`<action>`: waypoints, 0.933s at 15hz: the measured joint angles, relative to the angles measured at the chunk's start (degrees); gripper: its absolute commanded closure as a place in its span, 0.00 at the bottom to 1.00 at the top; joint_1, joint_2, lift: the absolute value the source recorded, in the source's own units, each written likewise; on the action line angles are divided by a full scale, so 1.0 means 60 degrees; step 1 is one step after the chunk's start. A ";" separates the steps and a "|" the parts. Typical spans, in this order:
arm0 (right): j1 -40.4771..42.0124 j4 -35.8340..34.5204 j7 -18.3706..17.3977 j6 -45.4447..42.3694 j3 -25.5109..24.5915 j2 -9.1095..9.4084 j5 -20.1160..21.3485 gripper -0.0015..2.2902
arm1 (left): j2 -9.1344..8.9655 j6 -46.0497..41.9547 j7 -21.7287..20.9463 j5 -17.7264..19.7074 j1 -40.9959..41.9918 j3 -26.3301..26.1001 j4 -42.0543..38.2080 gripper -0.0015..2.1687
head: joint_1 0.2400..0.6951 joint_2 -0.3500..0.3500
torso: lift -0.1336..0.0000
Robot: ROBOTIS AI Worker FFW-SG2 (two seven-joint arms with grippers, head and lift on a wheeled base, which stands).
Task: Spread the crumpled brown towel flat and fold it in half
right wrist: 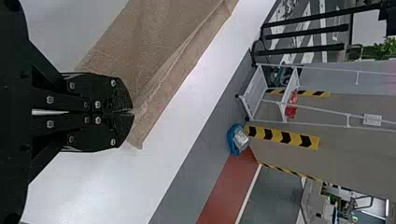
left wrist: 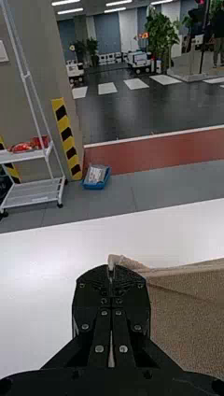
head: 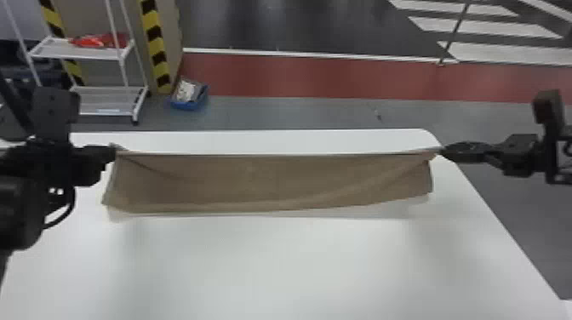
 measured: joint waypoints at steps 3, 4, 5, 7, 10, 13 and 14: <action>0.0045 0.0092 -0.0616 -0.0039 0.0051 0.0239 0.0094 0.54 | 0.0000 0.0000 -0.0003 -0.0125 -0.0096 -0.0105 0.0198 0.66 | 0.93 0.34 | 0.07; 0.0047 0.0119 -0.0760 -0.0060 0.0125 0.0280 0.0096 0.54 | 0.0000 0.0000 -0.0003 -0.0143 -0.0126 -0.0139 0.0252 0.66 | 0.93 0.35 | 0.07; 0.0041 0.0134 -0.0843 -0.0073 0.0214 0.0335 0.0107 0.54 | 0.0000 -0.0015 0.0002 -0.0176 -0.0157 -0.0184 0.0329 0.66 | 0.94 0.35 | 0.07; -0.0016 0.0179 -0.1062 -0.0077 0.0325 0.0434 0.0138 0.54 | -0.0017 -0.0268 0.0062 -0.0214 -0.0204 -0.0257 0.0555 0.66 | 0.94 0.36 | 0.07; -0.0039 0.0282 -0.1387 -0.0119 0.0299 0.0454 -0.0008 0.54 | -0.0043 -0.0606 0.0146 -0.0215 -0.0258 -0.0318 0.0751 0.66 | 0.93 0.35 | 0.07; -0.0077 0.0402 -0.1652 -0.0164 0.0298 0.0455 -0.0111 0.54 | -0.0054 -0.0672 0.0163 -0.0213 -0.0373 -0.0353 0.0829 0.66 | 0.91 0.35 | 0.07; -0.0080 0.0427 -0.1732 -0.0165 0.0297 0.0455 -0.0146 0.54 | -0.0057 -0.0673 0.0188 -0.0215 -0.0388 -0.0357 0.0834 0.66 | 0.91 0.35 | 0.07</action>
